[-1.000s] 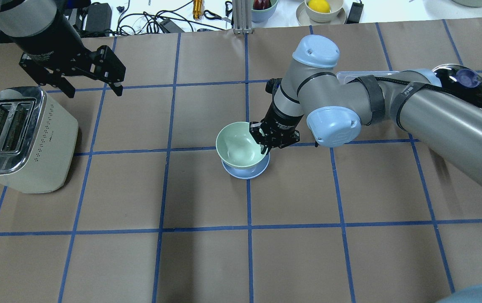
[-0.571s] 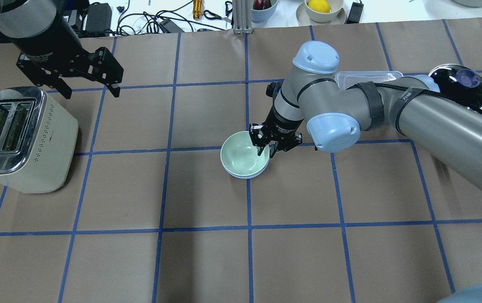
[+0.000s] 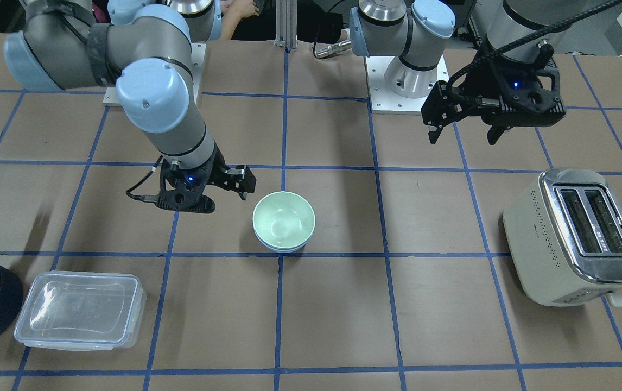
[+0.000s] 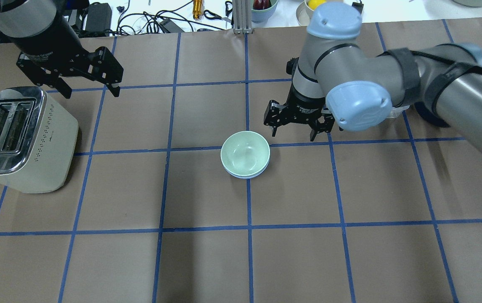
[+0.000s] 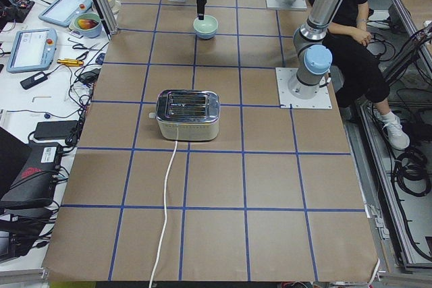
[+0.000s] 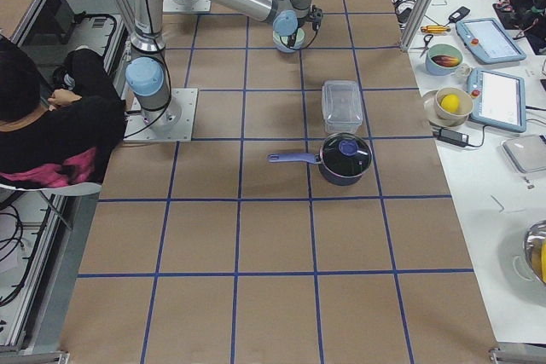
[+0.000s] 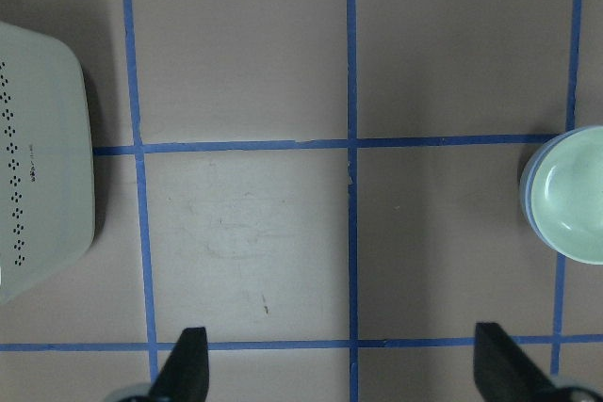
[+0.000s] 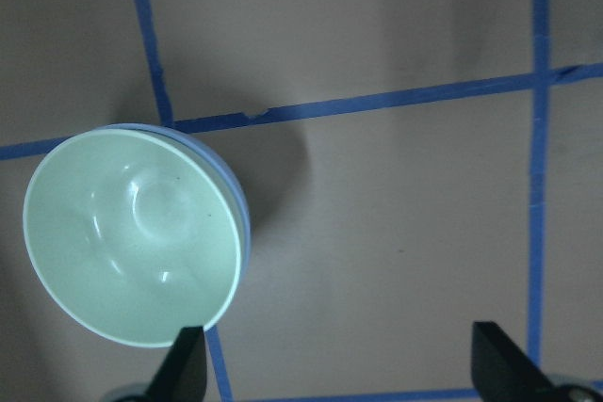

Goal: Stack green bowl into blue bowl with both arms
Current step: 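Open the right gripper and raise it away from the stacked bowls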

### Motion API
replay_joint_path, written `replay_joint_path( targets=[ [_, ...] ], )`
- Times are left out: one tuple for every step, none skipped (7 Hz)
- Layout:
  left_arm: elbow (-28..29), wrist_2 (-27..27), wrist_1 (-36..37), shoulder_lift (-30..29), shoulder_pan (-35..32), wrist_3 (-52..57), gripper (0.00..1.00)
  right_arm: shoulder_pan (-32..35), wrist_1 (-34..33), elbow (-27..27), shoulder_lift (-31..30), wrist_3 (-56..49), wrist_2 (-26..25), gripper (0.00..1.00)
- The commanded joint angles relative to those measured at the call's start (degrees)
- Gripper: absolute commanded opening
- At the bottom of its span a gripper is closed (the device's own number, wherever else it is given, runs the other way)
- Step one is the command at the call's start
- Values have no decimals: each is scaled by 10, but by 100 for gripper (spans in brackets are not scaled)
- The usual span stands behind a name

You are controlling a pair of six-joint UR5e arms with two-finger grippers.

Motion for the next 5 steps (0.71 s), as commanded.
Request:
replay_joint_path(
  targets=[
    [-1, -1, 0, 0, 0, -1, 100, -7, 106, -70, -48, -7, -34, 100],
    [-1, 0, 0, 0, -1, -1, 100, -14, 113, -91, -50, -48, -36, 100],
    [-2, 0, -1, 0, -1, -1, 100, -49, 130, -98, -63, -83, -35, 100],
    [-2, 0, -1, 0, -1, -1, 100, -79, 144, -98, -93, -104, -36, 100],
    [-2, 0, -1, 0, -1, -1, 100, -89, 180, -99, -112, -110, -41, 100]
  ],
)
